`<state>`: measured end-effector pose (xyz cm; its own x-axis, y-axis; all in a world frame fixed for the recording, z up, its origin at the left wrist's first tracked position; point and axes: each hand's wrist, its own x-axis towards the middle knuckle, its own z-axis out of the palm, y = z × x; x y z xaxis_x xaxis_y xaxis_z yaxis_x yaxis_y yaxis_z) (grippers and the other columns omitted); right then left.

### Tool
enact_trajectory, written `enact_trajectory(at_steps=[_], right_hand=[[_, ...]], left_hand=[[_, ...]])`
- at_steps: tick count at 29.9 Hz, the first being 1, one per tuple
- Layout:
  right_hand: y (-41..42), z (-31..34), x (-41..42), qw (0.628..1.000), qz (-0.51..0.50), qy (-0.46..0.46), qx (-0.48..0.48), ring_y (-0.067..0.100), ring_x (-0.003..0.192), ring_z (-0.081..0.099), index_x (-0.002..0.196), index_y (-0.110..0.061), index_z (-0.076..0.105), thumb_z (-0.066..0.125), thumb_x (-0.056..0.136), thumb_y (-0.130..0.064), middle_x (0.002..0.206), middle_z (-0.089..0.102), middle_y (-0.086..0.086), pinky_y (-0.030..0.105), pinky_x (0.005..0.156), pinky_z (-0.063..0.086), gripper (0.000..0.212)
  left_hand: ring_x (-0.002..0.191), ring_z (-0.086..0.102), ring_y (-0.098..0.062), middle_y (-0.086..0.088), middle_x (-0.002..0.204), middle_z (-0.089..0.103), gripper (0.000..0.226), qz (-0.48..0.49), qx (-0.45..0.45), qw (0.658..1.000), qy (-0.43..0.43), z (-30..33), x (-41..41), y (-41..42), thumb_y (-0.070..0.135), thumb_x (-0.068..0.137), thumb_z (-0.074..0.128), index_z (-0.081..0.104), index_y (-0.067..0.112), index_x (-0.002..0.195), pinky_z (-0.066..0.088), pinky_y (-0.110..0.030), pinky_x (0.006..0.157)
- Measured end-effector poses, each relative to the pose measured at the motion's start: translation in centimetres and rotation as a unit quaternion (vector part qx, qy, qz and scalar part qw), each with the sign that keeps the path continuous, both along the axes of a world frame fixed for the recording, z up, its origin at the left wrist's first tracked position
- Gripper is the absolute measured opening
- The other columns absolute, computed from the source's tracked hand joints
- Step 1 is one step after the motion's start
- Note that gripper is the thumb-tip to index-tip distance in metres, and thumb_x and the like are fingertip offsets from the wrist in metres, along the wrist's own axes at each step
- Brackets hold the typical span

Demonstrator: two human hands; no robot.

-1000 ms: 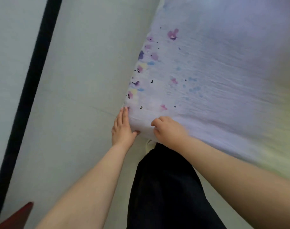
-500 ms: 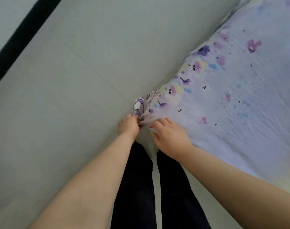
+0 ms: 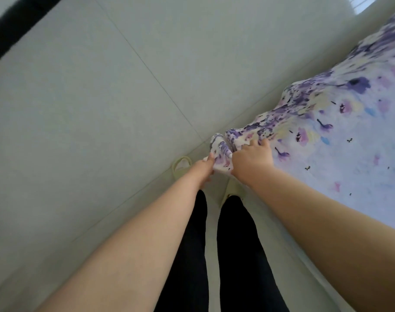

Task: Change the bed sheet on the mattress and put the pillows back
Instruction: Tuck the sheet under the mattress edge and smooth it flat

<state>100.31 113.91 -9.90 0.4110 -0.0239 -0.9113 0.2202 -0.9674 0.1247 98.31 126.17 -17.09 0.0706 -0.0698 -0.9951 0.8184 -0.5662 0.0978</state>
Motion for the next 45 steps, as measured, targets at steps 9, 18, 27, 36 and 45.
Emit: enact_trajectory(at_steps=[9, 18, 27, 36, 45], right_hand=[[-1.2, -1.9, -3.0, 0.964, -0.045, -0.230, 0.128, 0.022, 0.079, 0.061, 0.076, -0.027, 0.071, 0.034, 0.089, -0.032, 0.075, 0.070, -0.007, 0.039, 0.097, 0.031, 0.040], [-2.4, -2.5, -1.7, 0.962, -0.026, -0.145, 0.230, 0.018, 0.100, 0.063, 0.099, -0.029, 0.067, 0.039, 0.096, -0.038, 0.100, 0.070, -0.010, 0.034, 0.094, 0.038, 0.029], [-5.2, -2.3, 3.2, 0.982, 0.023, 0.179, 0.050, 0.028, 0.130, 0.043, 0.122, -0.030, 0.059, 0.000, 0.090, -0.067, 0.134, 0.055, 0.002, 0.053, 0.114, 0.012, 0.077], [-7.8, -0.5, 3.6, 0.985, -0.080, -0.012, 0.149, 0.029, 0.080, 0.057, 0.077, -0.015, 0.051, 0.037, 0.096, -0.022, 0.078, 0.056, 0.004, 0.033, 0.066, 0.045, 0.025], [-10.6, 0.2, 6.0, 0.969, -0.123, 0.060, 0.205, 0.027, 0.113, 0.055, 0.123, -0.023, 0.055, 0.014, 0.093, -0.060, 0.123, 0.060, 0.004, 0.037, 0.093, 0.043, 0.063]], left_hand=[[0.118, 0.054, -0.036, -0.021, 0.135, 0.050, 0.085, 0.016, -0.026, 0.992, 0.122, -3.3, 2.9, -2.1, 0.073, 0.089, 0.019, 0.044, 0.007, 0.136, 0.048, -0.046, 0.094], [0.065, 0.059, -0.026, -0.014, 0.066, 0.062, 0.014, 0.221, 0.029, 0.967, 0.125, -5.8, 4.9, -1.4, 0.010, 0.090, 0.050, 0.057, 0.003, 0.080, 0.054, -0.040, 0.070], [0.075, 0.063, -0.024, -0.001, 0.082, 0.065, 0.017, 0.349, 0.008, 0.933, 0.093, -3.7, 3.9, -0.9, 0.033, 0.091, 0.049, 0.062, 0.021, 0.093, 0.046, -0.043, 0.077], [0.116, 0.056, -0.038, -0.026, 0.130, 0.054, 0.072, 0.283, -0.126, 0.948, 0.074, -0.2, 4.1, -9.6, 0.061, 0.095, 0.029, 0.055, 0.004, 0.129, 0.050, -0.029, 0.077], [0.098, 0.061, -0.013, 0.002, 0.099, 0.065, 0.039, -0.029, -0.222, 0.975, 0.013, 4.9, 5.0, -10.6, 0.043, 0.100, 0.033, 0.054, 0.020, 0.123, 0.046, -0.025, 0.073]])
